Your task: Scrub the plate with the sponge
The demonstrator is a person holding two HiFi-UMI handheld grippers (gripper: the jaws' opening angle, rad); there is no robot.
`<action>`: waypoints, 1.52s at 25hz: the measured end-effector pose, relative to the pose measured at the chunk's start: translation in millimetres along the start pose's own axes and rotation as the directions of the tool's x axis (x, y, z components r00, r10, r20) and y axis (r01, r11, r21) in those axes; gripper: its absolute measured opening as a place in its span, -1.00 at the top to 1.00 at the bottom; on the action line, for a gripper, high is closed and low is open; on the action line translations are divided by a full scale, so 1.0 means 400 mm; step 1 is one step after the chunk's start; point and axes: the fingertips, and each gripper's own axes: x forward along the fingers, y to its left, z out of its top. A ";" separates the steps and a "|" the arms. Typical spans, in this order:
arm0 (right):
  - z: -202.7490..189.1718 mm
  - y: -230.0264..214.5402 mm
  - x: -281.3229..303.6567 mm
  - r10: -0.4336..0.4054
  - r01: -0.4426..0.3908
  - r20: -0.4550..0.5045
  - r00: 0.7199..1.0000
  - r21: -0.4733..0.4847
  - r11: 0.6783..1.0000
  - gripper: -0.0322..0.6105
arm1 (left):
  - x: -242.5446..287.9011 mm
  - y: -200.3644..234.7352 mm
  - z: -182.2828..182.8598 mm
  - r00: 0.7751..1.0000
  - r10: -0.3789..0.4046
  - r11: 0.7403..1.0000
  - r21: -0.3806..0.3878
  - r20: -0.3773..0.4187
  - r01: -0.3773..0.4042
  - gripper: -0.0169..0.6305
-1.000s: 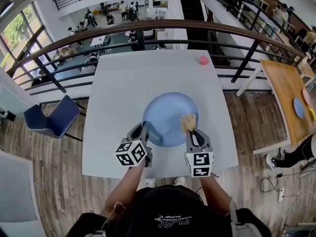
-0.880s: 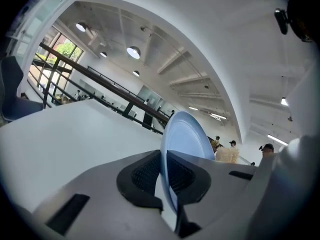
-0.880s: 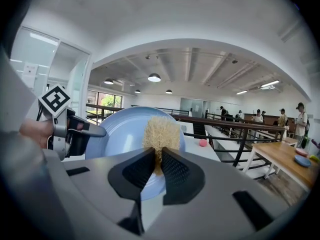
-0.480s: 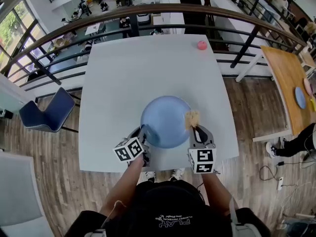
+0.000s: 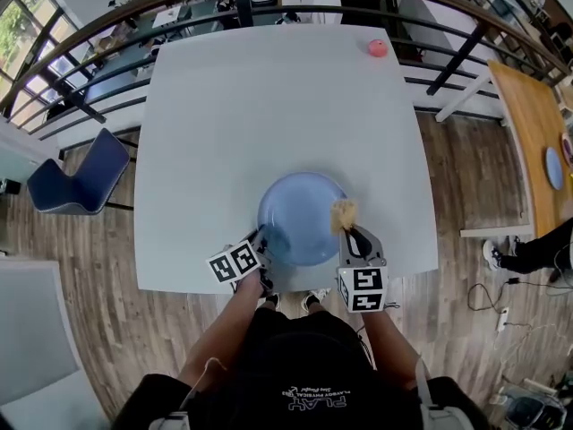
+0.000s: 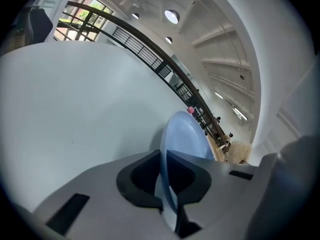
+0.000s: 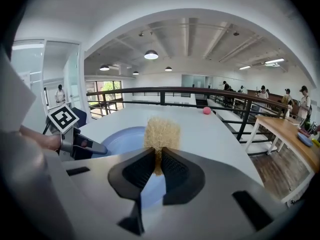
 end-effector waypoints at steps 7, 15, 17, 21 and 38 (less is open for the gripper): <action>-0.016 0.003 0.016 0.022 -0.022 -0.010 1.000 -0.017 1.000 0.76 | 0.022 0.038 -0.065 0.997 0.054 0.997 -0.059 -0.061 -0.057 0.84; -0.011 -0.007 0.008 0.017 -0.017 -0.004 1.000 -0.012 1.000 0.76 | 0.028 0.069 -0.096 0.987 0.128 0.987 -0.080 -0.095 -0.136 0.83; -0.011 -0.006 0.008 0.020 -0.020 -0.002 1.000 -0.012 1.000 0.76 | 0.029 0.078 -0.106 0.984 0.145 0.984 -0.086 -0.106 -0.155 0.83; -0.005 0.001 0.008 0.024 -0.024 0.009 1.000 -0.014 1.000 0.76 | 0.012 0.082 -0.120 0.981 0.149 0.977 -0.136 -0.121 -0.165 0.66; 0.165 0.085 0.001 0.072 -0.059 0.146 0.987 -0.096 0.994 0.76 | -0.177 -0.152 0.184 0.974 -0.026 0.946 0.321 0.223 -0.049 0.91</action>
